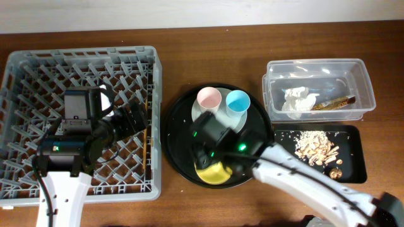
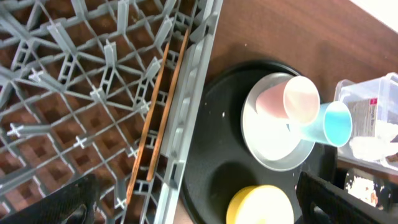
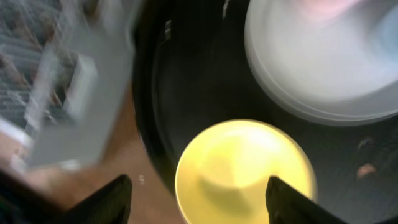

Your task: Sort waste into correct bins and load items into the dishwasher rack

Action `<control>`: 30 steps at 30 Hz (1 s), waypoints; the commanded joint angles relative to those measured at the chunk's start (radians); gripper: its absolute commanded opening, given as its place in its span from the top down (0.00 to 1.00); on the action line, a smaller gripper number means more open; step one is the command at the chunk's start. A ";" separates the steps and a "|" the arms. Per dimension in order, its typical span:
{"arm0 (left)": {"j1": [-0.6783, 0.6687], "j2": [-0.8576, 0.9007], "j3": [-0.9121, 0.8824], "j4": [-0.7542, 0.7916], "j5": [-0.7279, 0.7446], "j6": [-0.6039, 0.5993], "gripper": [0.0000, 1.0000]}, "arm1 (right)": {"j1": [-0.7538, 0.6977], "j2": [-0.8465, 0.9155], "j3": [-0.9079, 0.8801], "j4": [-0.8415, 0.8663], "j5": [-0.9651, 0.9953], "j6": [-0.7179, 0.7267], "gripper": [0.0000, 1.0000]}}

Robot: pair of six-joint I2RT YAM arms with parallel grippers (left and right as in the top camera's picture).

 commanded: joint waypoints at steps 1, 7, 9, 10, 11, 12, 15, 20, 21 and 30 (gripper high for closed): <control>0.002 -0.003 0.013 -0.001 -0.004 -0.008 0.01 | -0.188 -0.027 0.120 -0.045 0.028 -0.231 0.29; 0.002 -0.003 0.013 -0.001 -0.004 -0.008 0.01 | -0.500 0.123 0.120 0.068 -0.170 -0.705 0.55; 0.002 -0.003 0.013 -0.001 -0.004 -0.008 0.01 | -0.499 0.210 0.120 0.117 -0.202 -0.800 0.58; 0.002 -0.003 0.013 -0.001 -0.004 -0.008 0.01 | -0.499 0.236 0.120 0.121 -0.229 -0.808 0.60; 0.002 -0.003 0.013 -0.001 -0.004 -0.008 0.01 | -0.499 0.267 0.120 0.117 -0.232 -0.808 0.65; 0.002 -0.003 0.013 -0.001 -0.004 -0.008 0.01 | -0.499 0.296 0.120 0.117 -0.229 -0.808 0.67; 0.001 -0.003 0.013 -0.001 -0.003 -0.008 0.01 | -0.499 0.357 0.120 0.112 -0.234 -0.807 0.73; 0.001 -0.003 0.013 -0.001 -0.004 -0.008 0.01 | -0.499 0.369 0.121 0.090 -0.233 -0.804 0.77; 0.001 -0.003 0.013 -0.001 -0.004 -0.008 0.01 | -0.499 0.364 0.130 0.089 -0.233 -0.803 0.86; 0.001 -0.003 0.013 0.000 -0.004 -0.008 0.01 | -0.501 0.194 0.757 -0.689 -0.390 -0.764 0.96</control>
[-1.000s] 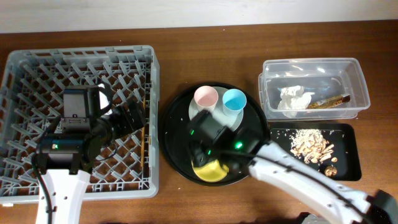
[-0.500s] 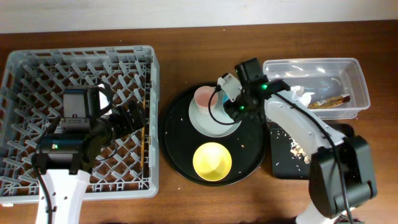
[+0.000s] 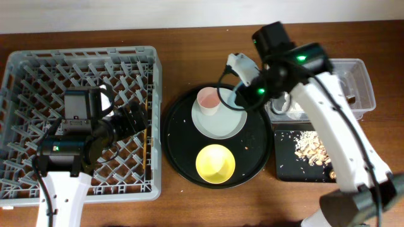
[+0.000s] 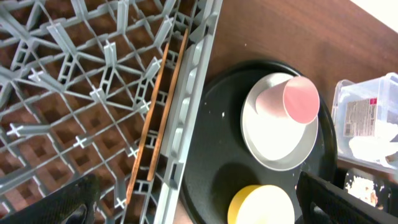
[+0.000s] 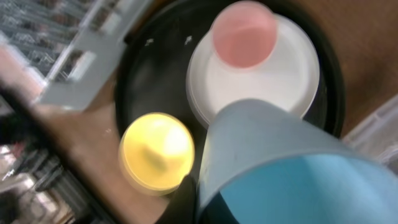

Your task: Sort waste into correct bins and load items into the dishwasher rack

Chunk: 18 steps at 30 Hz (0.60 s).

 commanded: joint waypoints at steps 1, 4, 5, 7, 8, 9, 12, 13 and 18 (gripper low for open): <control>0.000 -0.003 0.013 0.002 -0.004 -0.008 0.01 | -0.005 -0.072 0.047 -0.050 -0.074 0.005 0.96; 0.000 -0.003 0.013 0.005 0.000 -0.008 0.01 | -0.082 -0.092 0.042 -0.079 -0.442 -0.119 0.96; 0.000 -0.003 0.013 0.005 0.000 -0.008 0.01 | -0.109 -0.092 0.039 -0.098 -0.526 -0.166 0.96; -0.001 -0.003 0.013 0.003 0.303 0.014 0.01 | -0.144 -0.092 0.038 -0.155 -0.592 -0.245 0.96; -0.006 -0.003 0.013 0.041 0.511 0.111 0.01 | -0.153 -0.092 0.038 -0.195 -0.628 -0.304 0.96; -0.017 -0.003 0.013 0.088 0.775 0.216 0.01 | -0.159 -0.092 0.038 -0.228 -0.677 -0.356 0.96; -0.073 -0.003 0.013 0.156 0.989 0.271 0.01 | -0.153 -0.092 0.038 -0.239 -0.859 -0.425 0.96; -0.095 -0.003 0.013 0.185 0.995 0.271 0.01 | -0.134 -0.089 0.038 -0.238 -0.918 -0.459 0.96; -0.172 -0.003 0.013 0.305 1.051 0.270 0.01 | -0.051 -0.088 0.038 -0.228 -1.029 -0.475 0.96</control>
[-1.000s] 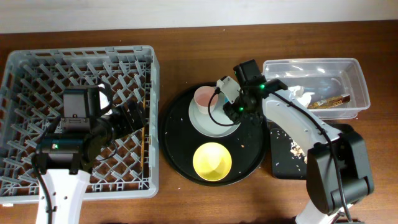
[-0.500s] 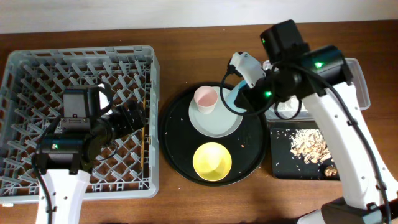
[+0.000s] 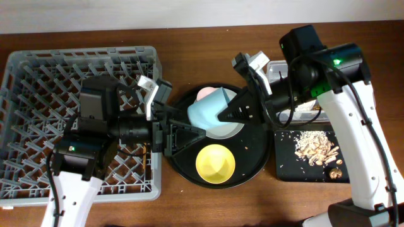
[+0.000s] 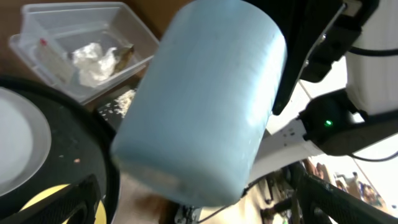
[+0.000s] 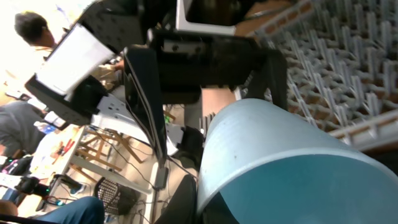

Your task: Sort waste into correct bins and load items into the dishwasher rack

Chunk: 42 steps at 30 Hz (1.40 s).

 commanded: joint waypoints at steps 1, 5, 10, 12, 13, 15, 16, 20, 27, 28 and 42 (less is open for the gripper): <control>-0.012 -0.003 0.010 0.024 0.064 0.019 0.01 | 0.036 -0.014 0.005 0.006 -0.114 -0.029 0.96; -0.012 -0.003 0.010 0.143 0.233 0.019 0.11 | 0.074 -0.013 0.005 0.005 -0.094 -0.055 0.96; -0.012 -0.004 0.010 0.175 0.251 0.011 0.29 | 0.075 -0.013 0.005 0.029 -0.092 -0.073 0.96; -0.012 -0.004 0.010 0.175 0.263 0.012 0.34 | 0.075 -0.013 0.005 0.032 -0.092 -0.073 0.96; -0.012 -0.004 0.010 0.175 0.280 0.012 0.37 | 0.075 -0.013 0.005 0.032 -0.092 -0.073 0.96; -0.012 -0.004 0.010 0.175 0.284 0.012 0.51 | 0.075 -0.013 0.005 0.036 -0.088 -0.073 0.92; -0.012 -0.004 0.010 0.175 0.284 0.012 0.57 | 0.075 -0.013 0.005 0.036 -0.084 -0.073 0.84; -0.006 -0.004 0.010 0.175 0.284 0.012 0.63 | -0.059 -0.017 0.008 0.027 -0.194 -0.068 0.44; 0.015 -0.004 0.010 0.175 0.284 0.012 0.73 | -0.085 -0.016 -0.005 -0.014 -0.050 -0.044 0.96; 0.015 -0.004 0.010 0.175 0.284 0.012 0.73 | -0.049 -0.014 -0.011 -0.013 -0.035 -0.047 0.96; 0.029 -0.004 0.010 0.180 0.264 0.012 0.79 | 0.074 -0.013 -0.167 -0.025 0.034 -0.047 0.96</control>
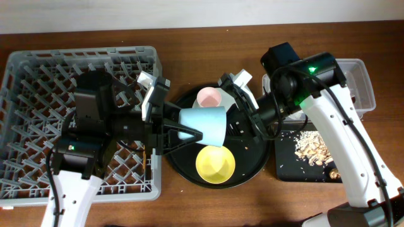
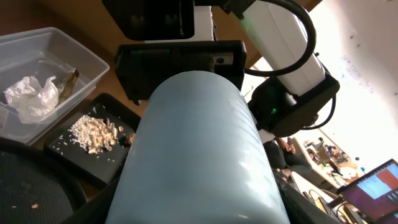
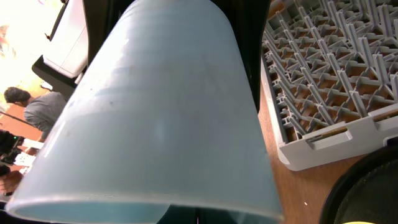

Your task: Sort waste into correct bins and load items into the dishwasher rack

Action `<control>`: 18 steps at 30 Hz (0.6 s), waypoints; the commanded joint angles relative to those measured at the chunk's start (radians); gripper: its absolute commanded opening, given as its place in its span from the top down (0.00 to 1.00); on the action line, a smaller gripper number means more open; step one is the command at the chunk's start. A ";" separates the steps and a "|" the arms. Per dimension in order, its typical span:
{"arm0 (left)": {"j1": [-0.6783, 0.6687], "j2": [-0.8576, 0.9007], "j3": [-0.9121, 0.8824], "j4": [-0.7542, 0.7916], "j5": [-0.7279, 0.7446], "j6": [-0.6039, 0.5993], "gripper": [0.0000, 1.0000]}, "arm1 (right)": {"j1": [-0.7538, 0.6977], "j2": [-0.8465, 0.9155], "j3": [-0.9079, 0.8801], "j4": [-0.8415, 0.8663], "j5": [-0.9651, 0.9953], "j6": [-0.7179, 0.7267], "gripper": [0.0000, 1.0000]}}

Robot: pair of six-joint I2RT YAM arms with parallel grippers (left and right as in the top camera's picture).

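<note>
A light blue cup [image 1: 203, 125] lies on its side in the air above the black round tray [image 1: 180, 165]. My left gripper [image 1: 180, 129] is shut on its closed end from the left. From the right, my right gripper [image 1: 235, 126] grips the cup's rim. The cup fills the left wrist view [image 2: 199, 155] between dark fingers [image 2: 93, 208], and also the right wrist view [image 3: 161, 112]. A pink cup [image 1: 208, 96] stands on a mostly hidden white plate, and a yellow bowl [image 1: 215, 162] sits at the tray's front. The grey dishwasher rack [image 1: 38, 75] is at the left.
A clear plastic bin [image 1: 353, 69] with crumpled paper and a wrapper stands at the back right. Below it lies a black rectangular tray [image 1: 315, 148] of food scraps. Both arms reach in over the round tray's middle.
The blue cup has shifted slightly left and lower, and now sits between my left gripper's fingers, which have closed in against its sides. The right gripper still holds the rim.
First the blue cup stood beside the pink cup on the plate, with my right gripper low over the yellow bowl. Then the right gripper held the blue cup up. Then the cup was sideways facing my open left gripper, and now both grippers hold it.
</note>
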 commanded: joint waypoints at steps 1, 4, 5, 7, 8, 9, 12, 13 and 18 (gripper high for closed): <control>0.038 -0.007 0.011 0.014 0.033 0.012 0.78 | -0.019 -0.001 -0.018 -0.001 0.034 -0.004 0.95; 0.162 -0.007 0.011 0.013 -0.016 -0.045 0.79 | -0.235 -0.005 -0.018 -0.002 -0.023 0.000 0.94; 0.215 -0.007 0.011 0.007 -0.068 -0.053 0.79 | -0.298 -0.005 -0.018 -0.005 -0.041 0.000 0.94; 0.271 -0.007 0.013 -0.056 -0.320 -0.107 0.80 | -0.417 -0.005 -0.018 -0.006 -0.036 0.000 0.93; 0.275 0.000 0.054 -0.151 -0.526 -0.124 0.80 | -0.467 -0.005 -0.018 -0.006 0.017 0.022 0.92; 0.275 0.033 0.165 -0.301 -0.716 -0.112 0.80 | -0.480 -0.005 -0.018 0.000 0.080 0.023 0.89; 0.275 0.315 0.663 -0.702 -1.061 -0.032 0.83 | -0.479 0.002 -0.019 0.036 0.226 0.055 0.84; 0.275 0.397 0.746 -0.742 -1.081 -0.028 0.84 | -0.479 0.002 -0.019 0.037 0.246 0.061 0.83; 0.265 0.695 0.793 -0.666 -1.097 -0.029 0.89 | -0.479 0.002 -0.098 0.069 0.294 0.061 0.83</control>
